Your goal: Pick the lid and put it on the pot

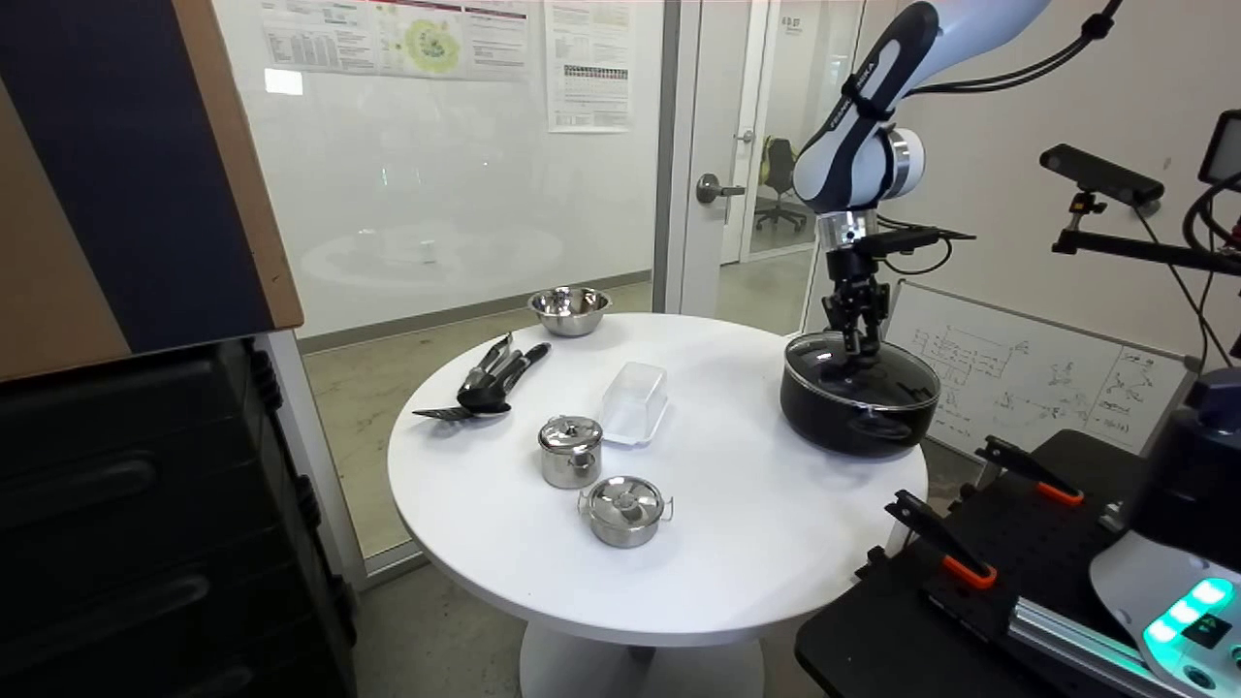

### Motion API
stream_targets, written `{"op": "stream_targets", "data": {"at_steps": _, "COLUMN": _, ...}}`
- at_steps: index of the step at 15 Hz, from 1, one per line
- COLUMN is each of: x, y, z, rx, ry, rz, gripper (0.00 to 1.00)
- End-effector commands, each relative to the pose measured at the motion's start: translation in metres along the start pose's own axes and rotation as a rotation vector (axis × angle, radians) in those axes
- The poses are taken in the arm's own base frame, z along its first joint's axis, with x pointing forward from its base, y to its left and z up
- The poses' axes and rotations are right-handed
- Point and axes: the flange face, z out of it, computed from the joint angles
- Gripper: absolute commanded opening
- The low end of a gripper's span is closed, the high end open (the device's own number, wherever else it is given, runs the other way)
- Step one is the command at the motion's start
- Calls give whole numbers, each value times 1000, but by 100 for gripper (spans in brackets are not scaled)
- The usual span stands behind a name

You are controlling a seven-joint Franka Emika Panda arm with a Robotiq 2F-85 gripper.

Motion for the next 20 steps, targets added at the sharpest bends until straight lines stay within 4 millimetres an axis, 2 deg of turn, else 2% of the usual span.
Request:
{"op": "stream_targets", "data": {"at_steps": 1, "x": 1, "y": -6, "z": -7, "rx": 1, "ry": -14, "rz": 4, "gripper": 26}}
{"op": "stream_targets", "data": {"at_steps": 9, "x": 1, "y": -11, "z": -4, "rx": -9, "ry": -16, "rz": -9, "gripper": 26}}
{"op": "stream_targets", "data": {"at_steps": 10, "x": 1, "y": -11, "z": -3, "rx": -11, "ry": -18, "rz": -9, "gripper": 76}}
{"op": "stream_targets", "data": {"at_steps": 11, "x": 2, "y": -12, "z": -3, "rx": -12, "ry": -19, "rz": -10, "gripper": 77}}
{"op": "stream_targets", "data": {"at_steps": 14, "x": 3, "y": -15, "z": -3, "rx": -11, "ry": -19, "rz": -15, "gripper": 98}}
{"op": "stream_targets", "data": {"at_steps": 20, "x": 3, "y": -17, "z": -3, "rx": -12, "ry": -22, "rz": -18, "gripper": 100}}
